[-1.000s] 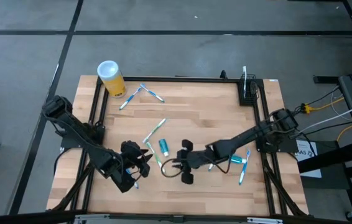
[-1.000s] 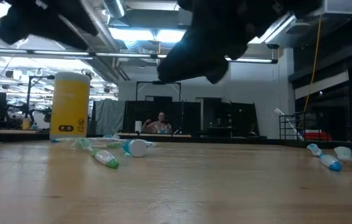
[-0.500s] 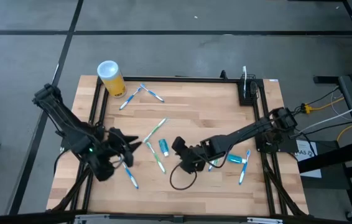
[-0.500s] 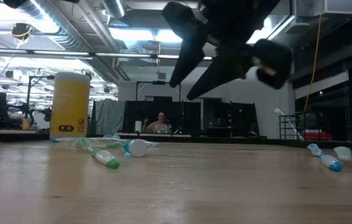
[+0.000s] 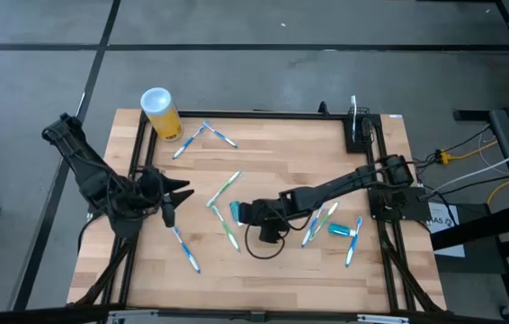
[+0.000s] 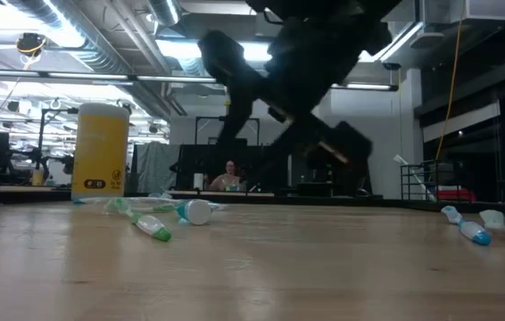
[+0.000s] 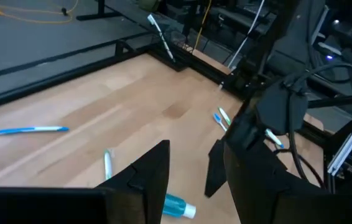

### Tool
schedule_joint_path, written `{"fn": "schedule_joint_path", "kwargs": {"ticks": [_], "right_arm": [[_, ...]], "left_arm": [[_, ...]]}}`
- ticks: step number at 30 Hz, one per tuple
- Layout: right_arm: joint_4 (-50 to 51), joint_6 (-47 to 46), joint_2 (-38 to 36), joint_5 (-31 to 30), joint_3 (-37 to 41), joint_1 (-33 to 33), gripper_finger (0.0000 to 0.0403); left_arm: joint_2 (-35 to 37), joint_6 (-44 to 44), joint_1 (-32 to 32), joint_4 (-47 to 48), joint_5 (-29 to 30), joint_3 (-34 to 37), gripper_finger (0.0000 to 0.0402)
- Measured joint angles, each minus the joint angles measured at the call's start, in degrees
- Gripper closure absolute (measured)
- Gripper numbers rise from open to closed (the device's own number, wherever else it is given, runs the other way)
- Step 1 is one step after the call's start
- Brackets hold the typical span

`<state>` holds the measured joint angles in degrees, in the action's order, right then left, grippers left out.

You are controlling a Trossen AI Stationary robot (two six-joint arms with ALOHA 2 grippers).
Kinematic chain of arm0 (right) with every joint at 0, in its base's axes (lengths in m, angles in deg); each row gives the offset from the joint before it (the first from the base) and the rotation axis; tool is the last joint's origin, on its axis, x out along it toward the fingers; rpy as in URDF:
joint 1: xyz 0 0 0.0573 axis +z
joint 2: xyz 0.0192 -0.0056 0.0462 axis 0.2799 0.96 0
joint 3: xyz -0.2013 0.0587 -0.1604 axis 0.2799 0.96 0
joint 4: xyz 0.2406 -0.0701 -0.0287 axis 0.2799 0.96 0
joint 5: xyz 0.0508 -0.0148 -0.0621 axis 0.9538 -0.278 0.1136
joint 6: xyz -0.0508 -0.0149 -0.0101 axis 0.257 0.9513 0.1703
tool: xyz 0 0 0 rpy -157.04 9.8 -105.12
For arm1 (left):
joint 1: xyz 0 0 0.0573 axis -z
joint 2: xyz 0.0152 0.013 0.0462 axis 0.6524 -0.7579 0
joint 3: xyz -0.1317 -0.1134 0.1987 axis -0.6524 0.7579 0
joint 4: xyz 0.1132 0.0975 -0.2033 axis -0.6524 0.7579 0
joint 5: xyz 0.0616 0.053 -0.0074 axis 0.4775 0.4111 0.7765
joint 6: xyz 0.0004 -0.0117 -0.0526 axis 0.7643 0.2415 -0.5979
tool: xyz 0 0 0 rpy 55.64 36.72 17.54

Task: Pick & Place toothbrushing station
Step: Put the blue mouthwash into the mesh organizer

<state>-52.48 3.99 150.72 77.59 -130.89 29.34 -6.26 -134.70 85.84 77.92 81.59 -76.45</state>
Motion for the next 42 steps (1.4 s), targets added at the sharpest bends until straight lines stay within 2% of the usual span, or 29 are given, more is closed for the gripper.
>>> {"fn": "schedule_joint_path", "kwargs": {"ticks": [4, 13, 18, 25, 34, 42], "right_arm": [[-3.9, 3.8, 1.0, 0.9, 0.0, -0.8, 0.0245], [-6.5, 3.8, 1.7, 5.3, 0.0, -0.6, 0.0245], [-10.7, 3.1, 5.8, 4.7, -0.4, -0.3, 0.0245], [-11.2, 3.8, 11.0, 0.6, -6.5, -0.7, 0.0245], [-4.0, -4.1, 12.0, 0.1, -8.6, -3.5, 0.0245], [1.4, -19.8, 11.2, -9.9, -7.2, -8.7, 0.0245]], "left_arm": [[1.7, 2.1, -0.7, 0.0, 0.1, 0.0, 0.0255], [4.2, 5.6, -2.5, 0.0, -0.4, 0.0, 0.0255], [5.1, 6.4, -3.5, 0.1, -1.9, 0.0, 0.0255], [5.6, 6.4, -4.0, 0.0, -4.2, 0.0, 0.0255], [5.6, 6.4, -4.0, 0.2, -4.6, 0.0, 0.0255], [5.6, 6.4, -4.0, 0.2, -4.6, 0.0, 0.0255]]}}
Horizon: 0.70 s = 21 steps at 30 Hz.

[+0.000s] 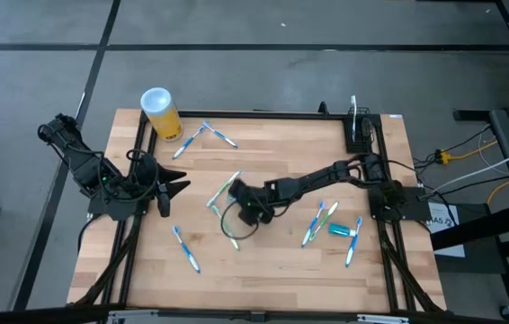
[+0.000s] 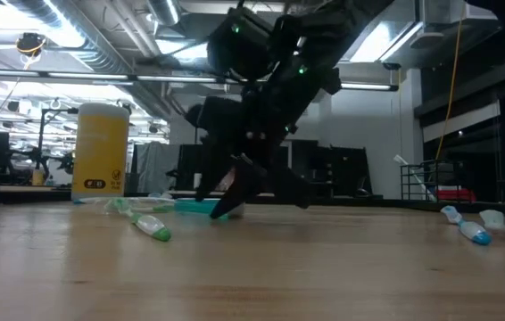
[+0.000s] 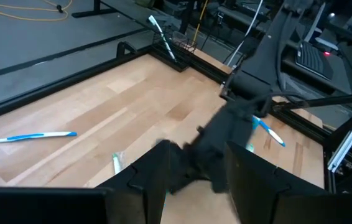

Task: Pick & Place toothbrushing station
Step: Put the blue mouthwash into the mesh organizer

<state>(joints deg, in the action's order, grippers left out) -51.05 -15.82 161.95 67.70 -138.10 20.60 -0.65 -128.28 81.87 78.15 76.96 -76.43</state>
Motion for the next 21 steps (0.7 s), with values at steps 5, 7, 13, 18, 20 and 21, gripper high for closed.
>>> {"fn": "schedule_joint_path", "kwargs": {"ticks": [5, 7, 13, 18, 20, 21], "right_arm": [[0.5, -9.3, -0.4, -8.9, 0.5, -1.9, 0.0245], [1.3, -14.6, -0.5, -15.0, 0.6, -3.0, 0.0246], [7.7, -38.1, -3.1, -24.4, 0.8, -6.2, 0.0268], [11.9, -56.0, -9.2, -22.0, 0.8, -6.5, 0.0292], [10.7, -60.4, -13.3, -20.1, 0.7, -6.4, 0.0299], [9.4, -63.1, -15.2, -19.2, 0.7, -6.4, 0.0301]], "left_arm": [[0.0, 0.0, 0.0, 0.0, -0.3, 0.0, 0.0255], [0.0, 0.0, 0.0, 0.0, -0.3, 0.0, 0.0255], [0.0, 0.0, 0.0, 0.0, 0.2, 0.0, 0.0254], [0.0, -0.3, 0.0, 0.0, 2.5, 0.0, 0.0254], [0.0, -0.3, 0.0, 0.0, 4.0, 0.0, 0.0254], [0.0, -0.4, 0.0, 0.0, 4.8, 0.0, 0.0254]]}}
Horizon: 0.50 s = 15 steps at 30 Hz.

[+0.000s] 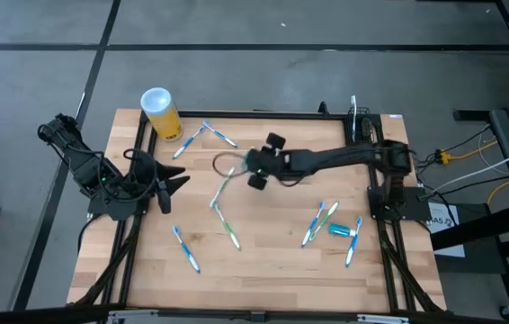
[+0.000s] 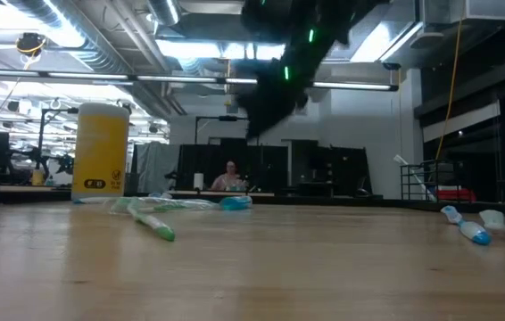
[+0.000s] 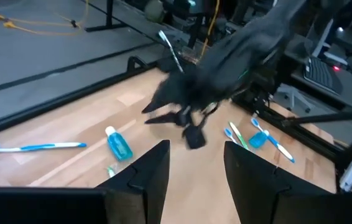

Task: Pick & Place toothbrushing station
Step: Put the blue mouthwash into the mesh organizer

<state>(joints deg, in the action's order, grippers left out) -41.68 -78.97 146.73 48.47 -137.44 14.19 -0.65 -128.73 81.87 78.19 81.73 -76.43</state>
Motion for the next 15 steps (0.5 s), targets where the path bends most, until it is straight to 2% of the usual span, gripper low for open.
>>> {"fn": "schedule_joint_path", "kwargs": {"ticks": [3, 6, 8, 11, 15], "right_arm": [[-3.0, -12.3, -5.7, 2.6, 0.0, -0.5, 0.0307], [-4.0, -26.6, -9.2, 8.7, -0.2, -3.4, 0.0311], [-3.0, -37.9, -9.3, 13.6, -0.2, -6.3, 0.0313], [-2.2, -49.5, -8.4, 22.3, 0.0, -10.9, 0.0314], [-2.2, -58.7, -6.1, 25.3, -0.1, -15.3, 0.0314]], "left_arm": [[0.1, 0.0, 0.0, -0.1, 2.0, 0.0, 0.0254], [0.1, 0.0, 0.0, -0.1, 4.4, 0.0, 0.0254], [0.1, 0.0, 0.0, -0.1, 6.1, 0.0, 0.0254], [0.1, 0.0, 0.0, -0.3, 8.1, 0.0, 0.0254], [0.5, -0.3, 0.0, -0.3, 9.5, 0.0, 0.0254]]}}
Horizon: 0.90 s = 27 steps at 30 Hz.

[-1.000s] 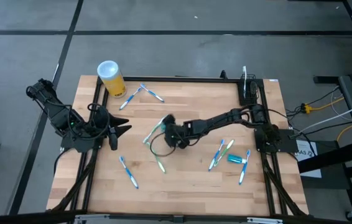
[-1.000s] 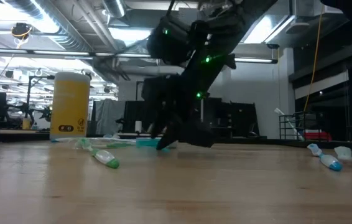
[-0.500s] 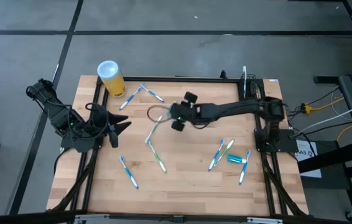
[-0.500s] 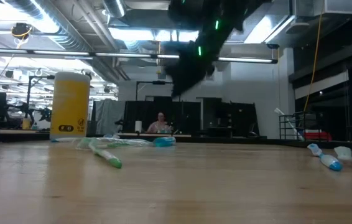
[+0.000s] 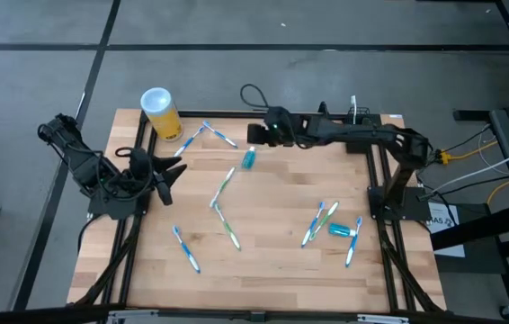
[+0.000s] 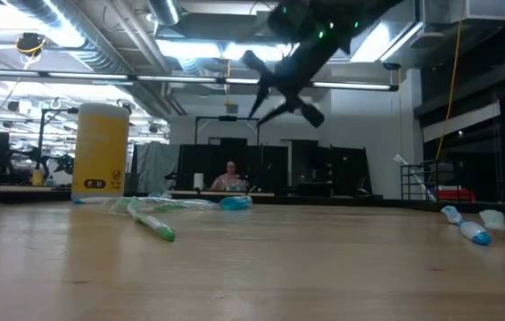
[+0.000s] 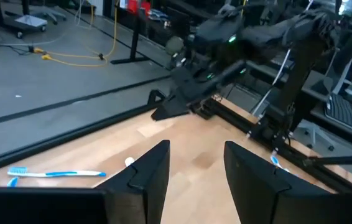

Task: Pick & Place toothbrushing station
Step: Put the blue mouthwash into the mesh organizer

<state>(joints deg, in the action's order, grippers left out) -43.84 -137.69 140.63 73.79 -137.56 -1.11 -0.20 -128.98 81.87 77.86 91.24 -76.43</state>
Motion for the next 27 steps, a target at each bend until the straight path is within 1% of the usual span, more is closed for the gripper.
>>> {"fn": "schedule_joint_path", "kwargs": {"ticks": [1, 3, 6, 8, 13, 17, 23, 27], "right_arm": [[-0.1, -2.5, 0.7, 0.3, 0.0, -1.0, 0.0314], [-0.3, -7.5, 2.1, 3.6, 0.0, -2.8, 0.0314], [-1.7, -14.6, 4.5, 6.6, 0.0, -3.9, 0.0314], [-3.4, -18.5, 6.2, 7.2, 0.0, -3.8, 0.0314], [-1.8, -23.7, 11.8, 7.7, -3.4, -3.1, 0.0314], [4.4, -23.7, 16.6, 7.8, -10.4, -3.0, 0.0314], [21.3, -17.5, 23.7, 7.5, -23.2, -3.3, 0.0314], [24.8, -14.5, 27.3, 7.7, -29.4, -3.4, 0.0314]], "left_arm": [[0.2, 0.0, 0.0, 0.0, 0.2, 0.0, 0.0254], [0.6, 0.0, 0.0, -0.1, 0.8, 0.0, 0.0254], [1.3, 0.4, 0.0, -0.3, 0.9, 0.0, 0.0254], [1.8, 1.0, 0.0, -0.3, 1.0, 0.0, 0.0254], [3.1, 1.7, 0.0, -0.4, 1.1, 0.0, 0.0254], [4.6, 2.3, 0.0, -0.4, 1.0, 0.0, 0.0254], [6.6, 6.9, 0.0, -3.6, 0.8, 0.0, 0.0254], [7.4, 11.6, 0.0, -6.7, 0.8, 0.0, 0.0255]]}}
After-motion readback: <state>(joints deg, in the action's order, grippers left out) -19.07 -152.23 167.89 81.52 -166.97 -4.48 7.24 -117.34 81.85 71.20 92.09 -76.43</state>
